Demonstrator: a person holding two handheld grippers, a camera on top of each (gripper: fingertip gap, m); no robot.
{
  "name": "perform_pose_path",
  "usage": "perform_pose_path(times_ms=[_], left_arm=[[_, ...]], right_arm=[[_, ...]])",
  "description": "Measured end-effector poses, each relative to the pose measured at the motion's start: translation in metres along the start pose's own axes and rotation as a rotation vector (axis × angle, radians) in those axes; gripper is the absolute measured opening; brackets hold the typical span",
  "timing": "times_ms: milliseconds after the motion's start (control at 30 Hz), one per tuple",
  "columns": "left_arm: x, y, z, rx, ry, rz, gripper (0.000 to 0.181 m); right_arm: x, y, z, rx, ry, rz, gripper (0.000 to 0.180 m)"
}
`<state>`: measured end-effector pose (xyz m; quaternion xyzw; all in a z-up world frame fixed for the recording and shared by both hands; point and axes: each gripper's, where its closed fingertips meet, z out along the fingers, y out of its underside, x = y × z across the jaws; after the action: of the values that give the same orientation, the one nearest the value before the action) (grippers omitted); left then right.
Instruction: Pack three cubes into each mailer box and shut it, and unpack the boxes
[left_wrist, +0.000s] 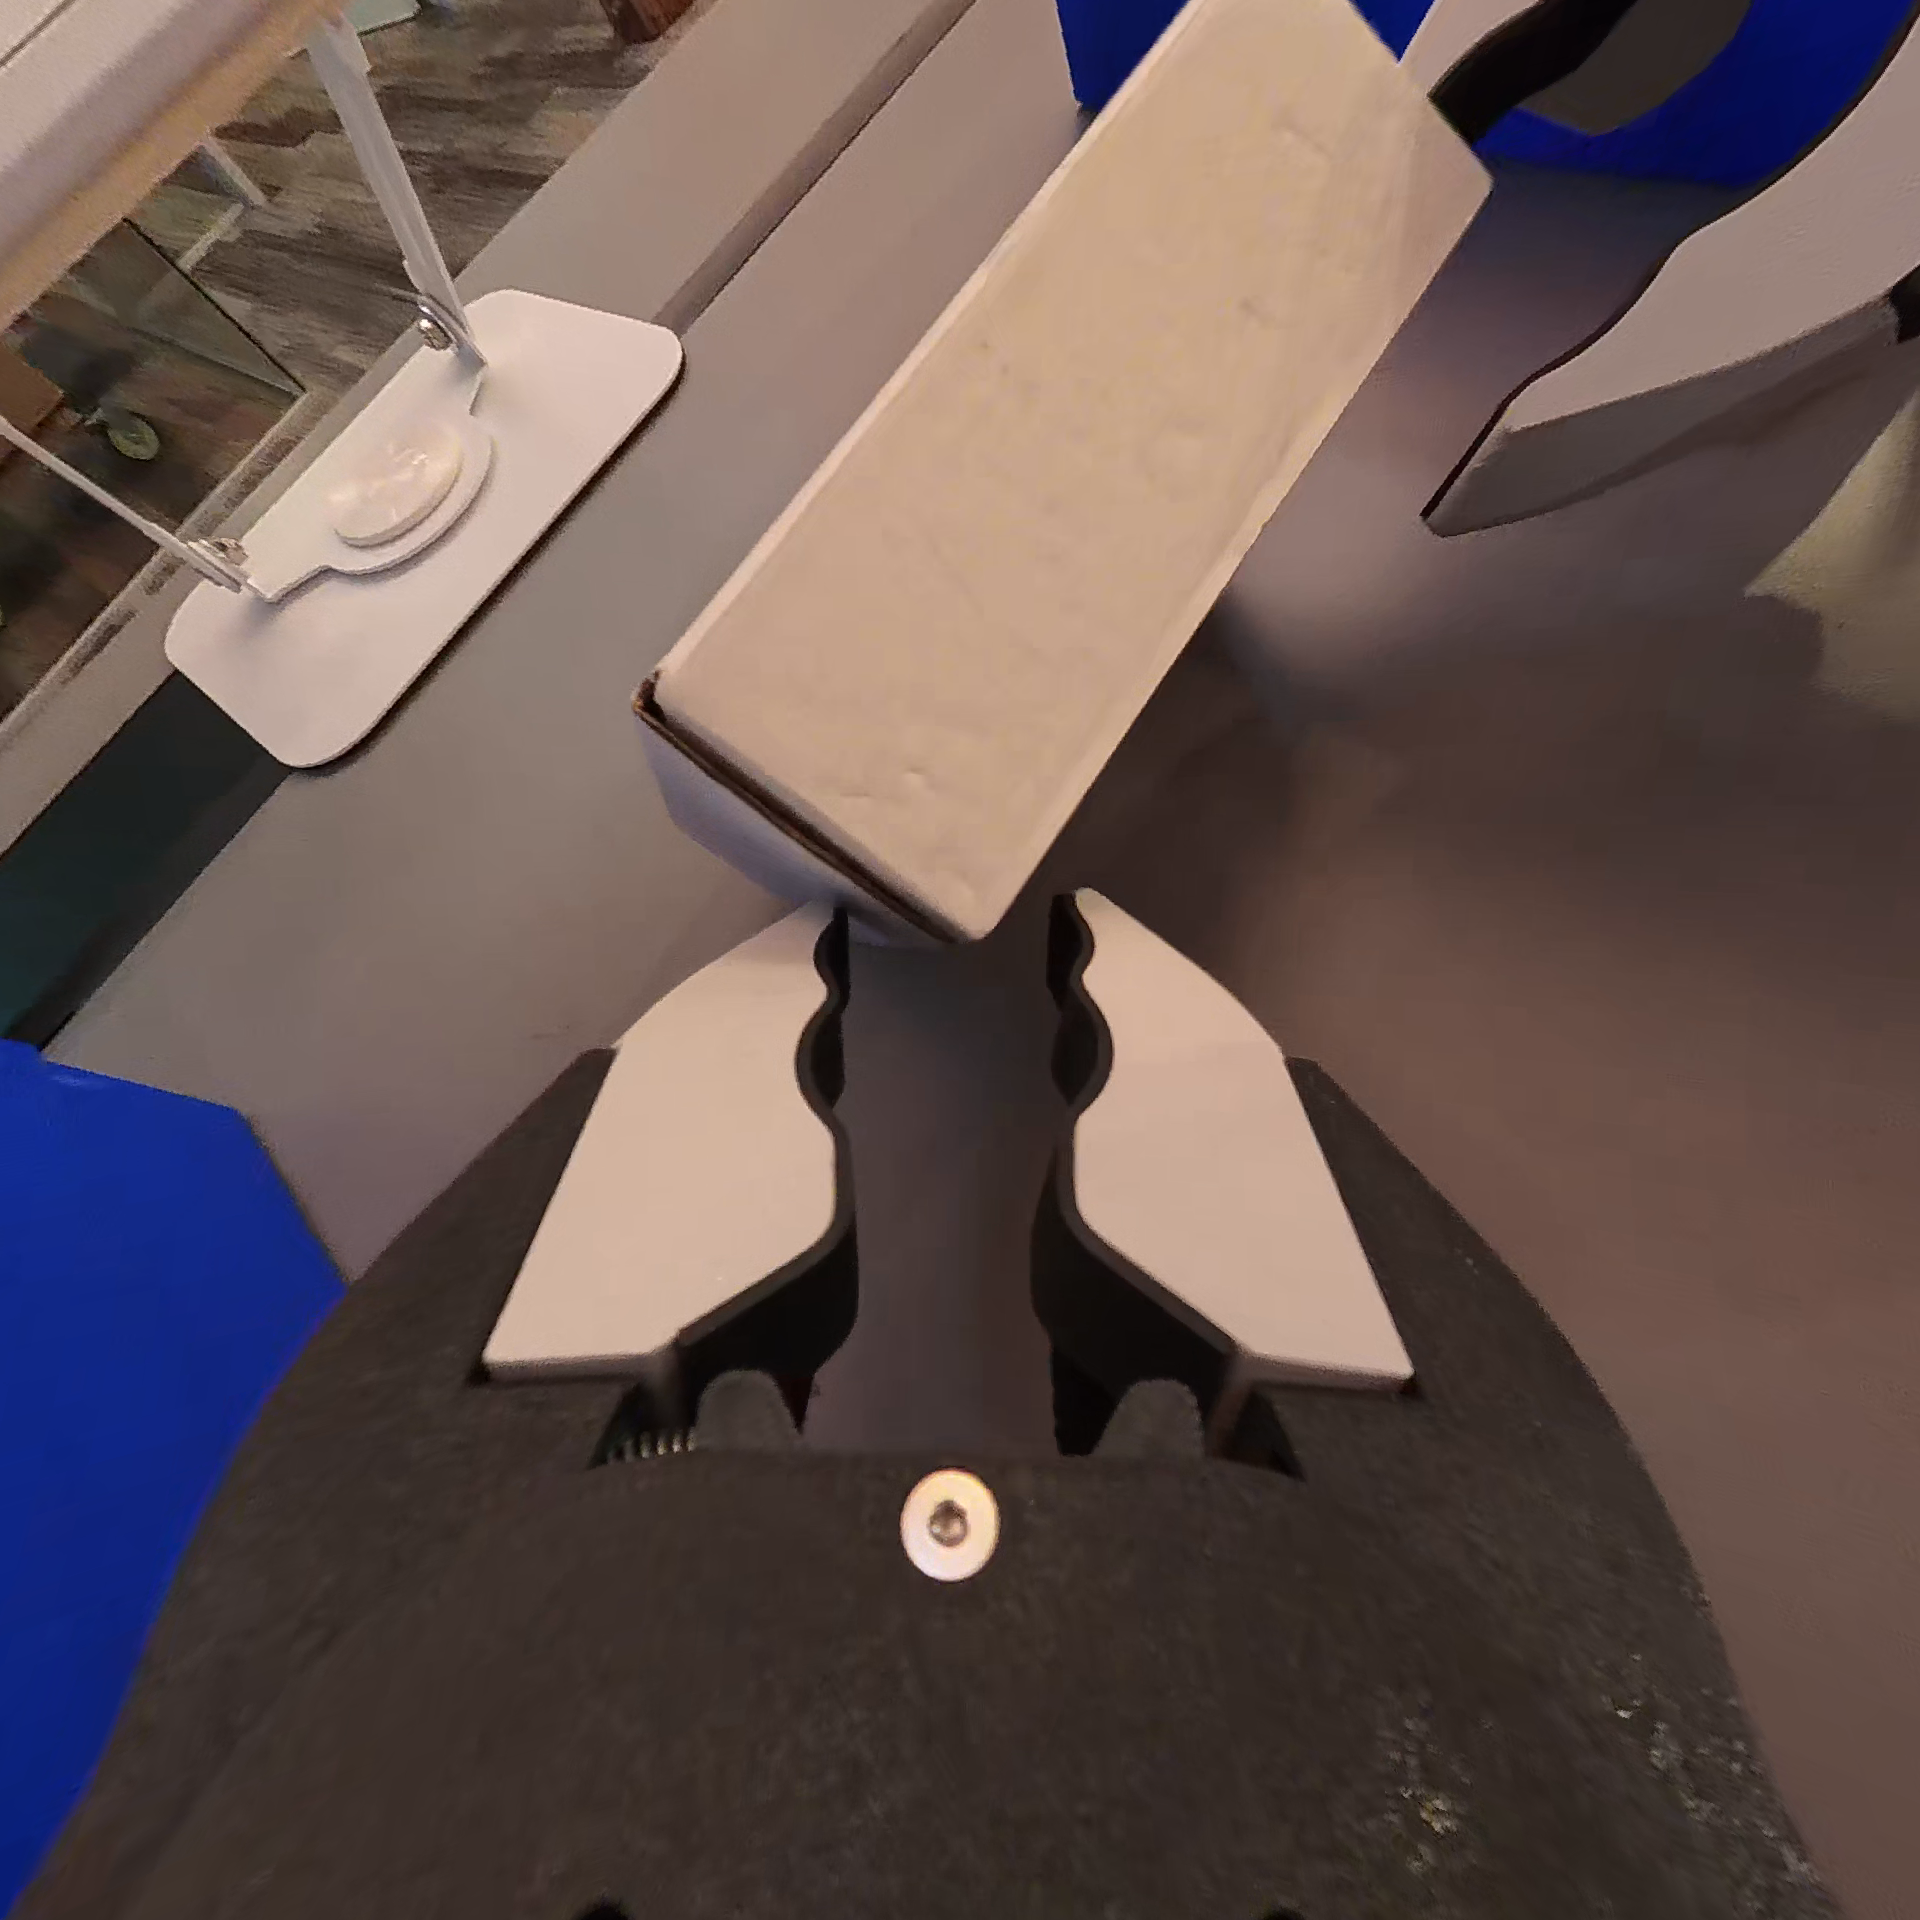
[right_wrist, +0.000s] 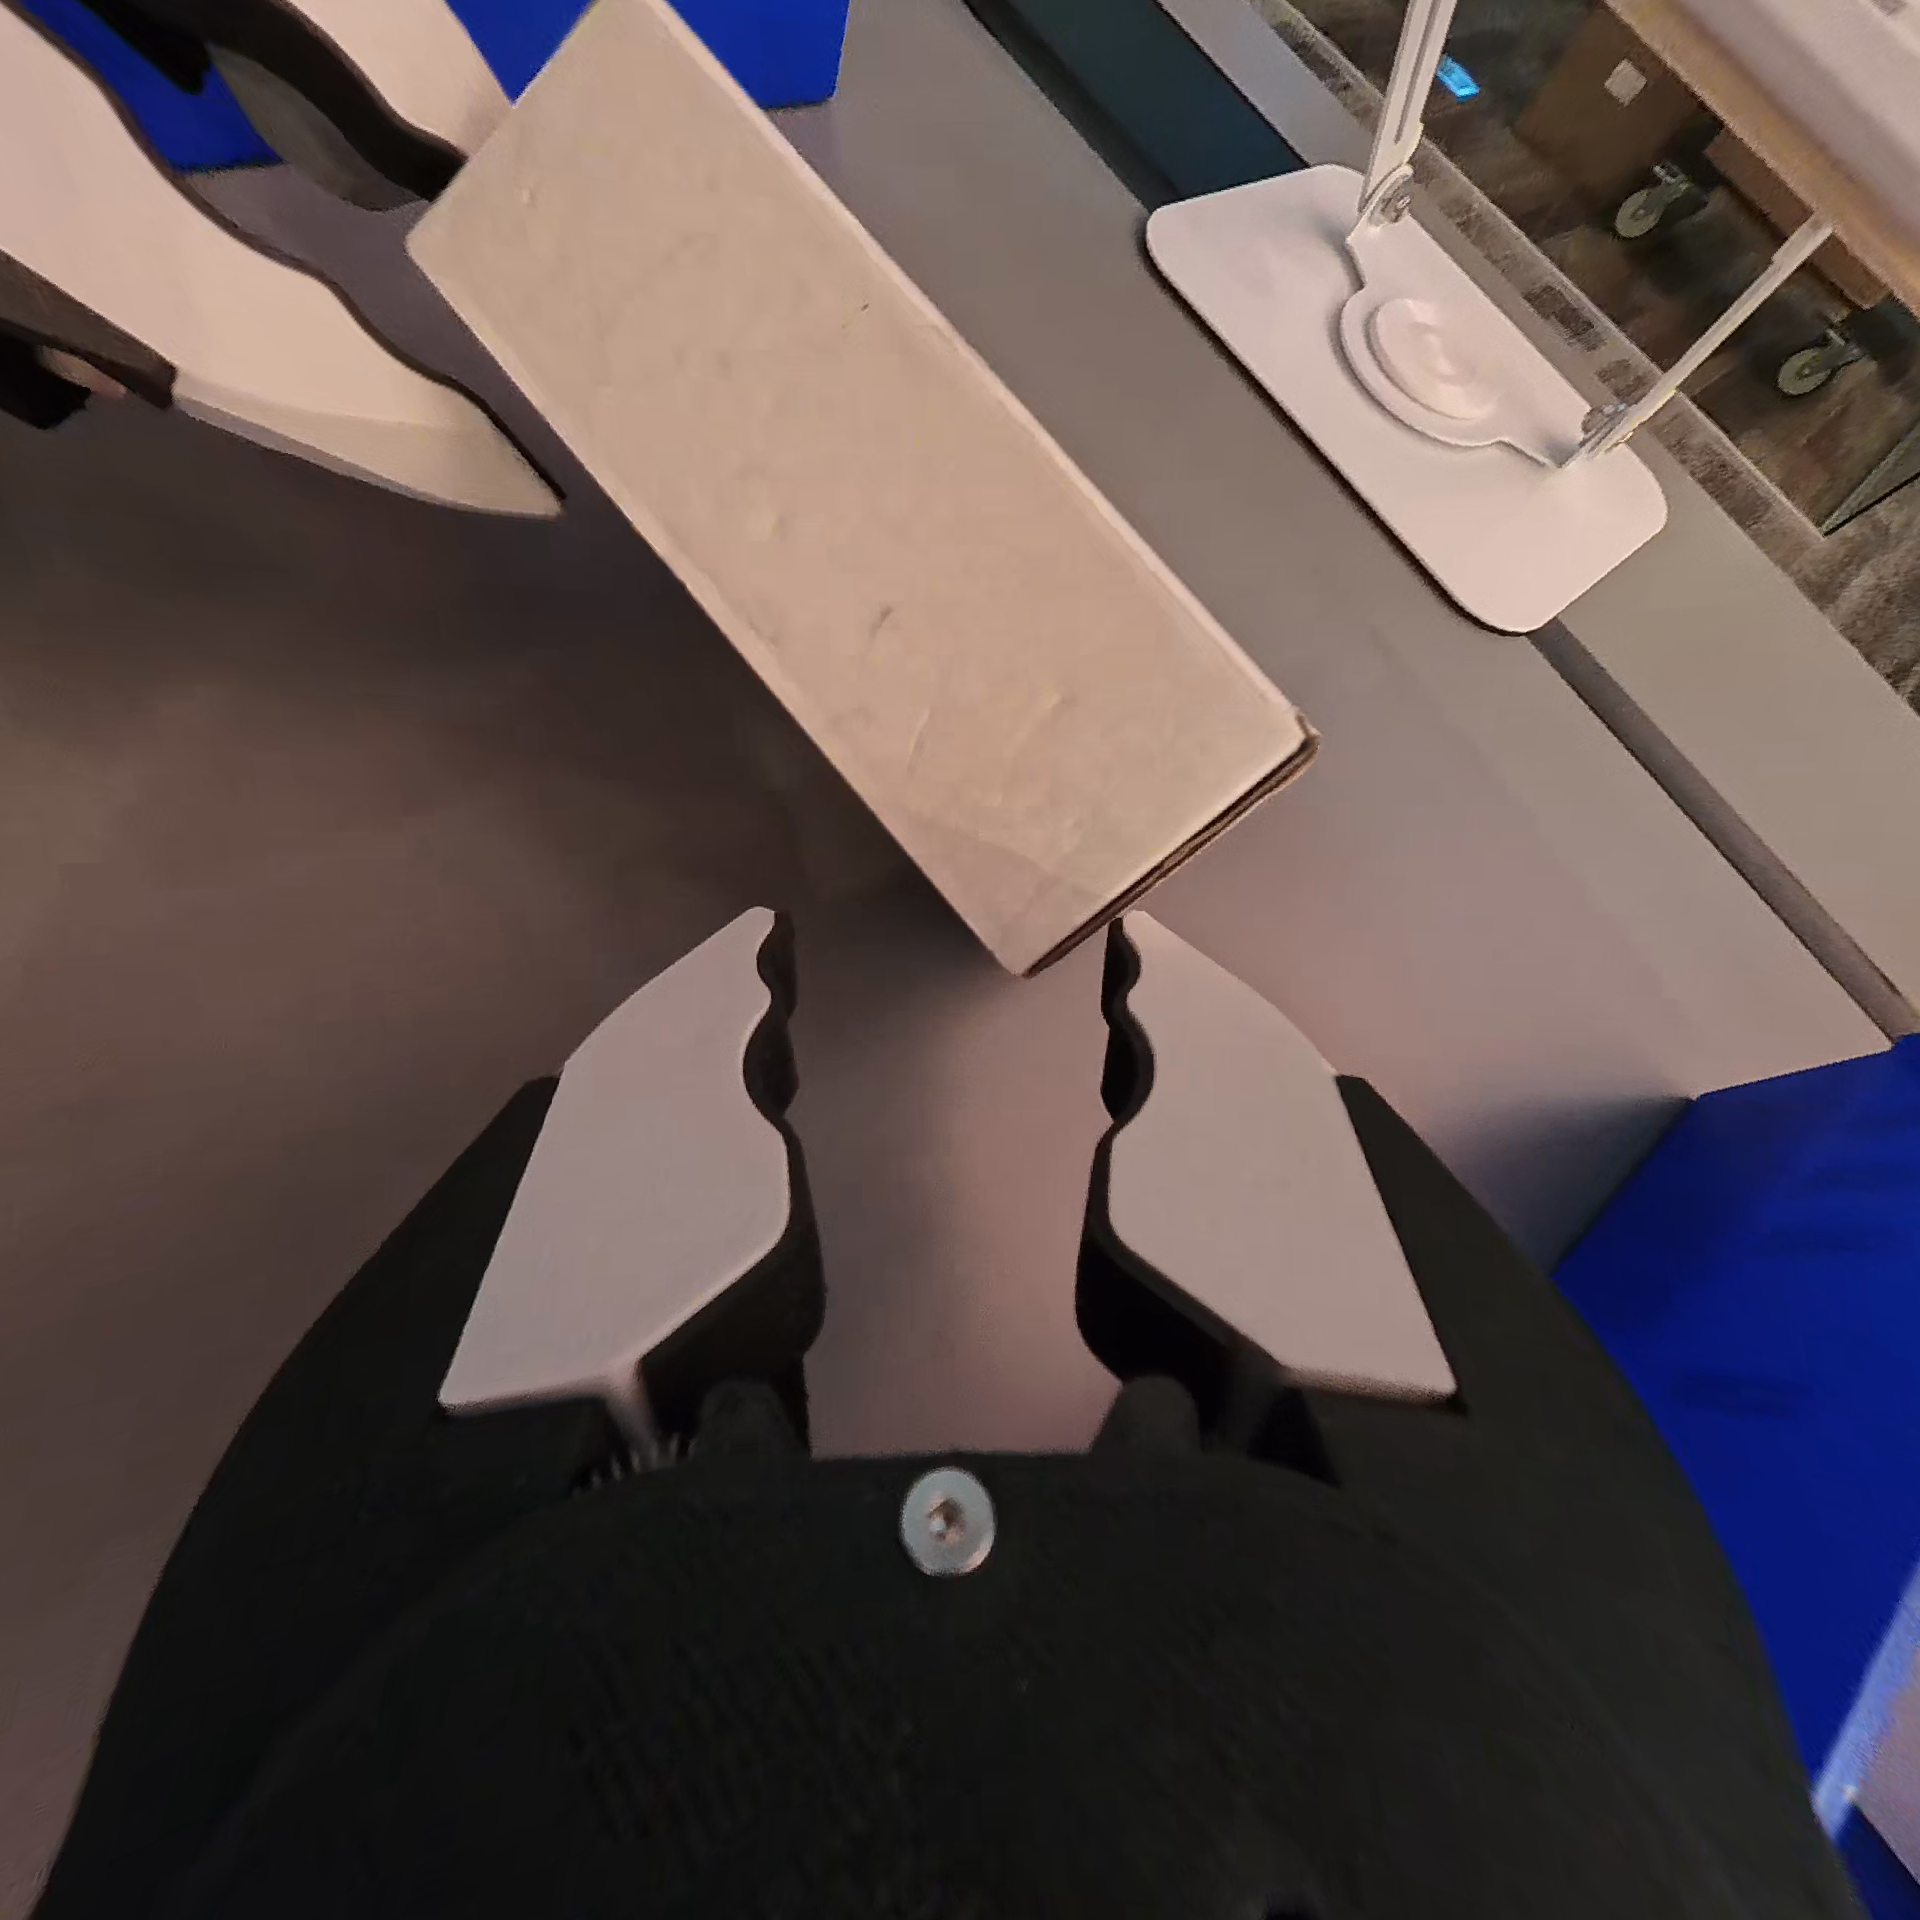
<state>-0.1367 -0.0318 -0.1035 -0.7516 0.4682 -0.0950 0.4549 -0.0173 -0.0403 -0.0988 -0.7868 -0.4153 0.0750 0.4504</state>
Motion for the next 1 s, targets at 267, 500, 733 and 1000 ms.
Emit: perform_pose_path(times_ms=[267,500,733,1000], left_arm=[[0.001,-0.013,-0.012,0.089,0.055,-0.058,0.014],[0.004,-0.01,-0.008,0.101,0.105,-0.108,0.016],[0.005,-0.019,-0.004,0.187,0.2,-0.3,0.075],[0.003,-0.024,0.002,0.264,0.133,-0.198,0.094]], right_arm=[[0.004,-0.003,-0.012,0.006,0.01,0.025,0.057],[0.005,-0.002,-0.013,0.012,0.01,0.026,0.056],[0.016,-0.025,-0.026,0.105,0.117,-0.163,0.078],[-0.007,-0.063,0.009,-0.035,-0.215,-0.527,0.083]])
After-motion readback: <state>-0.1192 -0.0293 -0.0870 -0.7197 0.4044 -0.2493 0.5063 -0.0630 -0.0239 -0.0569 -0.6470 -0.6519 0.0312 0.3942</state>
